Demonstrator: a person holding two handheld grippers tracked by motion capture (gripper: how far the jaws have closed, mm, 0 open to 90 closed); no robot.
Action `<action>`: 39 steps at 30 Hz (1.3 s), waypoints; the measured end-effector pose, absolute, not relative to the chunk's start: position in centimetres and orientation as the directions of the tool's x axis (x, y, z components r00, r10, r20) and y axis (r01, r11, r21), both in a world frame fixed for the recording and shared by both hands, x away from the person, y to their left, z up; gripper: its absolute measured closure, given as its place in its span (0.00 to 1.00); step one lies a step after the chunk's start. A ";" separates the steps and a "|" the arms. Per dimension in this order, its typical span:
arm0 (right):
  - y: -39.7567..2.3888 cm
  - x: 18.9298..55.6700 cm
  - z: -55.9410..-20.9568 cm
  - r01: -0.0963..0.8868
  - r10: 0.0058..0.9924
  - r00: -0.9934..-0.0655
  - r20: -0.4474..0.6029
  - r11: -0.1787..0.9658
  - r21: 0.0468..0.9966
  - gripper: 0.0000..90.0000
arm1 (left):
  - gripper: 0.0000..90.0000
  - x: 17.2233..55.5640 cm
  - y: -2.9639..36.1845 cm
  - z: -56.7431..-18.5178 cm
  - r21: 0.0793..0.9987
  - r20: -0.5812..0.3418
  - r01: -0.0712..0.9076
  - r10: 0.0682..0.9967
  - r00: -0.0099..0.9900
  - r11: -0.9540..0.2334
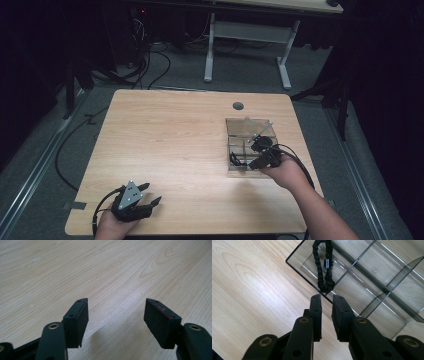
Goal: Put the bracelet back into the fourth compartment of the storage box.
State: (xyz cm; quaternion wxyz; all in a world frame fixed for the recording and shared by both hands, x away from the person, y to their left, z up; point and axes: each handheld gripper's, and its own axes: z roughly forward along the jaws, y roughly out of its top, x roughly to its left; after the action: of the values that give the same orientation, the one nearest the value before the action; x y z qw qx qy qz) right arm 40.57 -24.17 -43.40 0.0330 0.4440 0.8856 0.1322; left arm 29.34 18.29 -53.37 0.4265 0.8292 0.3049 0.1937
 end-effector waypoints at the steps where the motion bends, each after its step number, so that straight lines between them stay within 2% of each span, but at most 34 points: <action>1: -24.2 40.6 -43.4 0.778 0.795 -0.604 0.059 0.571 0.263 0.87 | 0.41 29.3 18.3 -53.4 0.825 0.062 0.340 0.671 0.739 -0.450; 8: -24.1 39.5 -43.8 0.766 0.792 -0.608 0.047 0.570 0.296 0.82 | 0.41 29.3 18.3 -53.4 0.827 0.061 0.340 0.673 0.737 -0.447; 27: -24.3 36.5 -46.3 0.740 0.788 -0.609 0.094 0.521 0.426 0.69 | 0.41 29.3 18.4 -53.3 0.831 0.067 0.333 0.674 0.736 -0.446; 39: -24.5 33.7 -48.6 0.660 0.793 -0.604 0.083 0.439 0.610 0.60 | 0.40 29.2 18.4 -53.3 0.841 0.068 0.324 0.677 0.732 -0.434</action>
State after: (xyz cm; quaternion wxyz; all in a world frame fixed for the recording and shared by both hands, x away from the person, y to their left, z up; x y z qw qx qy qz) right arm 33.72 -24.51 -48.63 0.1082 0.4318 0.8412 0.3069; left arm 29.16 18.42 -53.33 0.4362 0.8221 0.3044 0.2028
